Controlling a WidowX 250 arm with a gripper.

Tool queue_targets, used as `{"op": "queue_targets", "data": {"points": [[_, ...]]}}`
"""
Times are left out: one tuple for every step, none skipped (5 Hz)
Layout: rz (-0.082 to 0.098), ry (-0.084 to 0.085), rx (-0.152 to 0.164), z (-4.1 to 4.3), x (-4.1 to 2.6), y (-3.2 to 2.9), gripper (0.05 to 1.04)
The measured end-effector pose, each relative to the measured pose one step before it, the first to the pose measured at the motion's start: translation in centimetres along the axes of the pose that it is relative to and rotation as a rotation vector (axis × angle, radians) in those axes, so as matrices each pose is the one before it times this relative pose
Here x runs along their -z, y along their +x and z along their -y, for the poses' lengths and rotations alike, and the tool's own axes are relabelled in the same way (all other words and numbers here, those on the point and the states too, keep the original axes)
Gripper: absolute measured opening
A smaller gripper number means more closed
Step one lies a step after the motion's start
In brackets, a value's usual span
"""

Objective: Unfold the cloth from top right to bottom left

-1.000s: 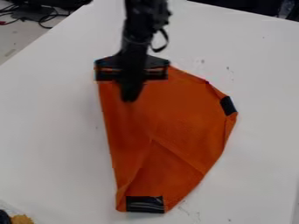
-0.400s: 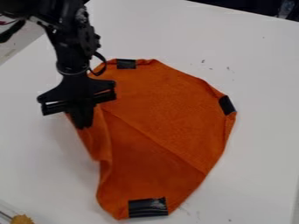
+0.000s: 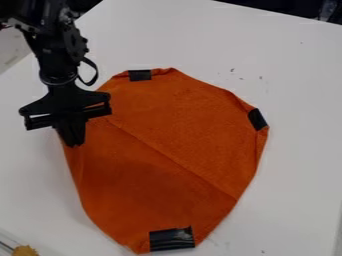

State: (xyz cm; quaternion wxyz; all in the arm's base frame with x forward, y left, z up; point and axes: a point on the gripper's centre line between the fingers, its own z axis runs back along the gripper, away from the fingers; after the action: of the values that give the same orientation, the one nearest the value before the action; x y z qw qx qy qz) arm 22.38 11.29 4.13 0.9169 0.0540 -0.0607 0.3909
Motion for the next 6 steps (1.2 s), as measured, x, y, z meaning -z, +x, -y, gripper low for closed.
{"op": "queue_targets", "data": {"points": [[-0.0076, -0.0192, 0.0118, -0.398, 0.940, 0.363, 0.230], [0.0014, -0.0149, 0.0038, -0.292, 0.529, 0.014, 0.493], [-0.0101, -0.0126, -0.0076, -0.383, 0.785, -0.279, 0.804], [-0.0102, -0.0080, 0.0036, -0.255, 0.798, -0.330, 1.003], [0.0028, -0.0005, 0.0035, -0.209, 0.134, -0.092, 1.001], [-0.0072, 0.0234, -0.0081, -0.760, 0.153, -0.242, 1.001]]}}
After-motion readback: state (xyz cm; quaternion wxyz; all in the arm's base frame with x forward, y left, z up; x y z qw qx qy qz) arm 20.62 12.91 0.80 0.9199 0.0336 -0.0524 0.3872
